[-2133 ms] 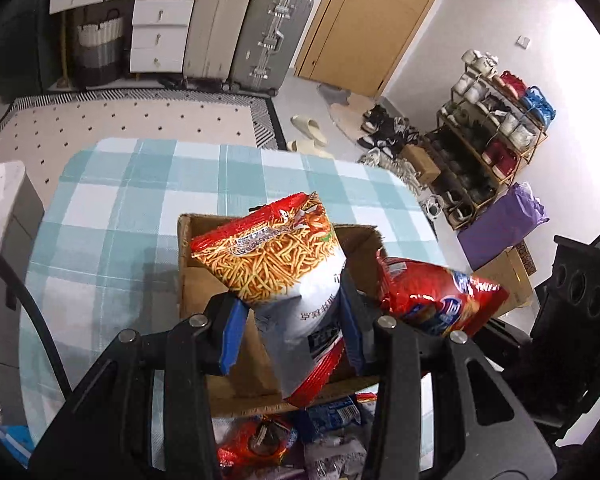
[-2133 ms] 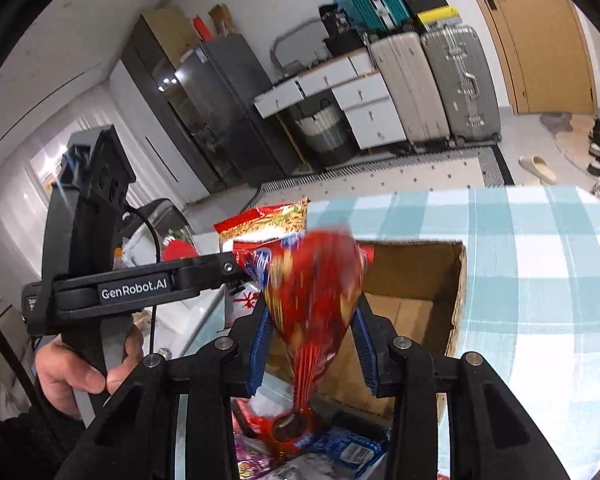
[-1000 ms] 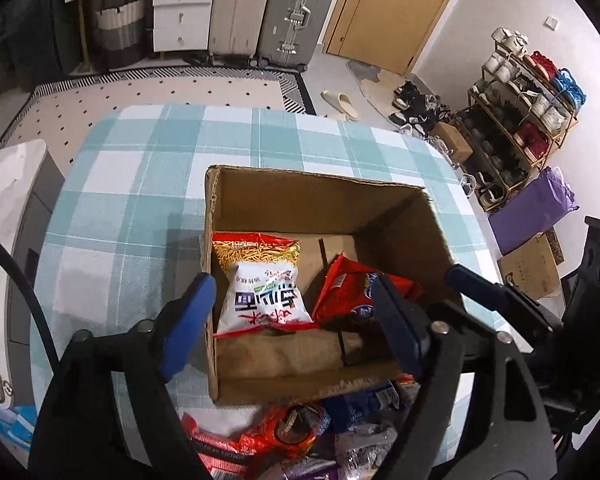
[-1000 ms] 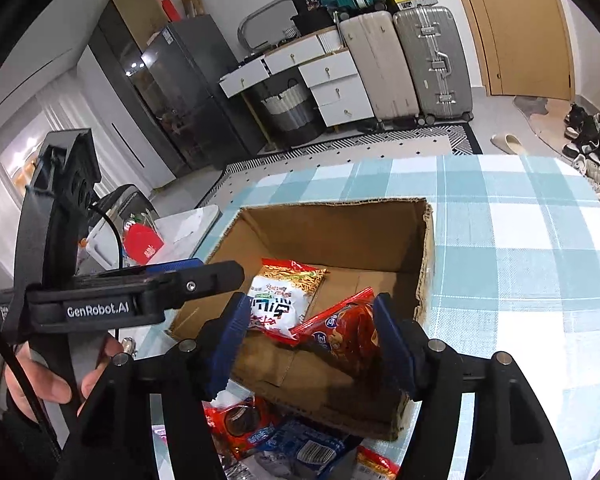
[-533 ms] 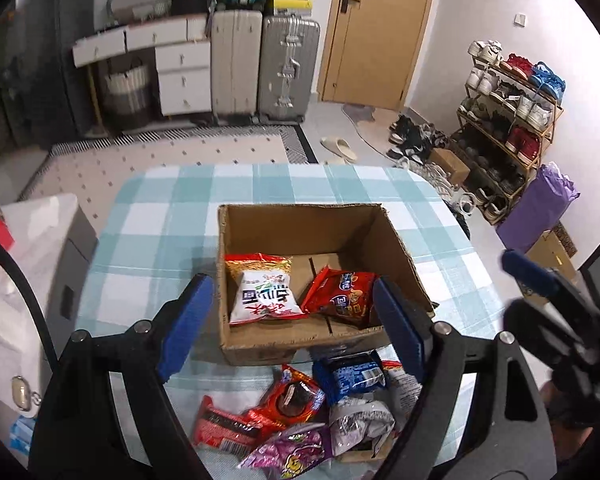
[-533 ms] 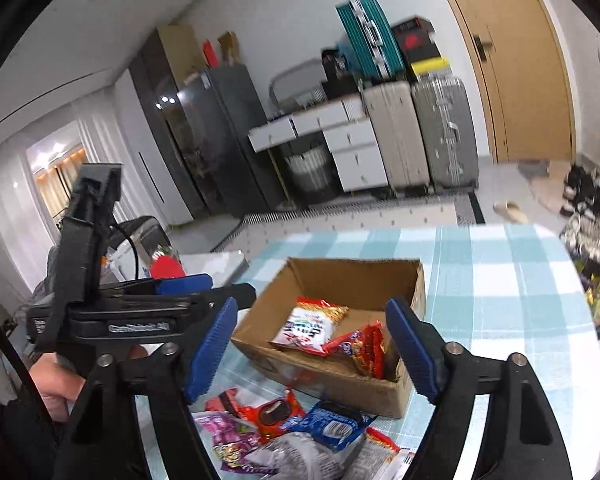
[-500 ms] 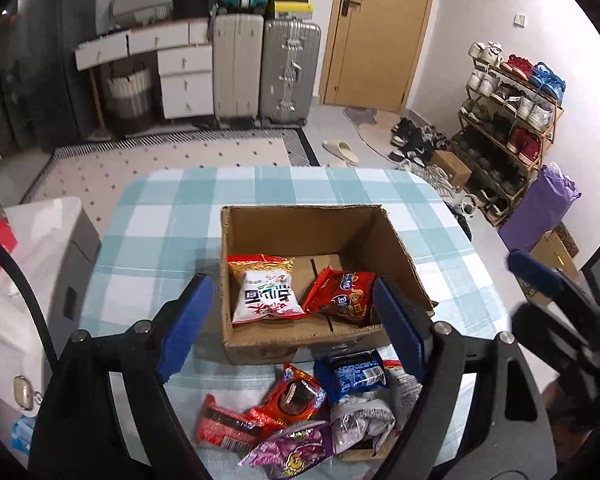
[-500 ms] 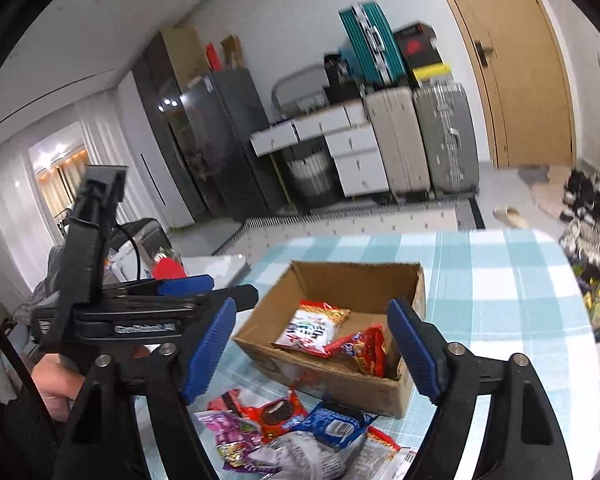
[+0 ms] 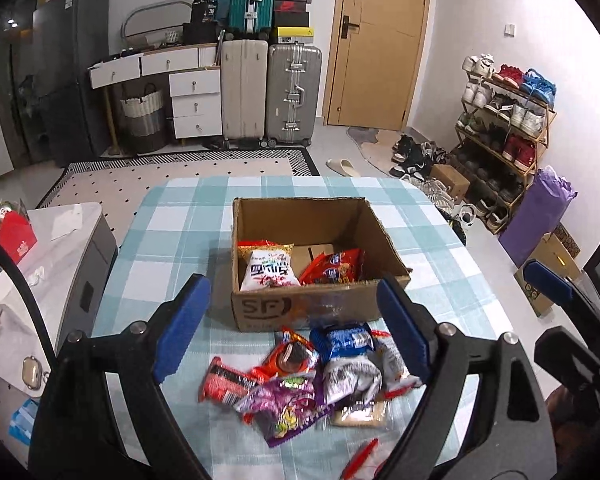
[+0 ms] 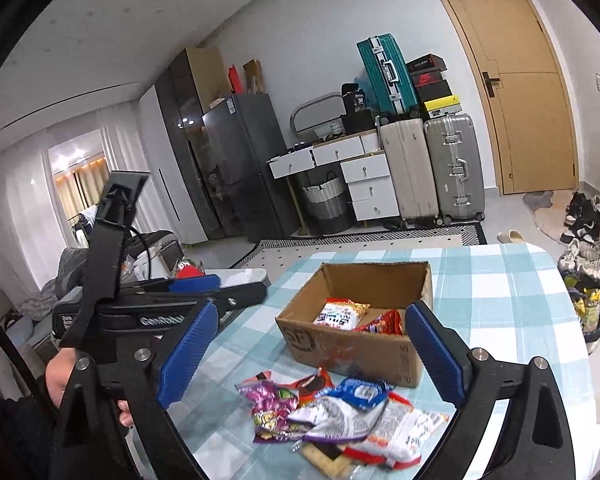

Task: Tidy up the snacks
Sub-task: 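Withdraw both tools from the box back toward the snack pile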

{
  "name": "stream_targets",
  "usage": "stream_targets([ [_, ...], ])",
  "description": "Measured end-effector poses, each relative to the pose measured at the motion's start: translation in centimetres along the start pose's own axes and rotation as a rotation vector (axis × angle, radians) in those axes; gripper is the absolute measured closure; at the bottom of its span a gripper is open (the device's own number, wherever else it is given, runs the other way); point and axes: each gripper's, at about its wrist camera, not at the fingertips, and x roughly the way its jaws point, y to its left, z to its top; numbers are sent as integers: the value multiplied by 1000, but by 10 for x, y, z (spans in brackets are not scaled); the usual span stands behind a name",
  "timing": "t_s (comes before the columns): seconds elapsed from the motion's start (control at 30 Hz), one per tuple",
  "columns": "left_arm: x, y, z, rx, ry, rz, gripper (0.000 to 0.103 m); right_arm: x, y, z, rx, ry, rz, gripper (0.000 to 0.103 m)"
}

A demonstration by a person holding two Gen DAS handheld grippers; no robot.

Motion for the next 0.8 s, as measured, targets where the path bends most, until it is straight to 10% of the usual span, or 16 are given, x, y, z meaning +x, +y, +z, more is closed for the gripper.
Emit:
stream_targets([
  [0.8,-20,31,-113,-112,-30,35,1,-14,2,-81,-26,61,-88,0],
])
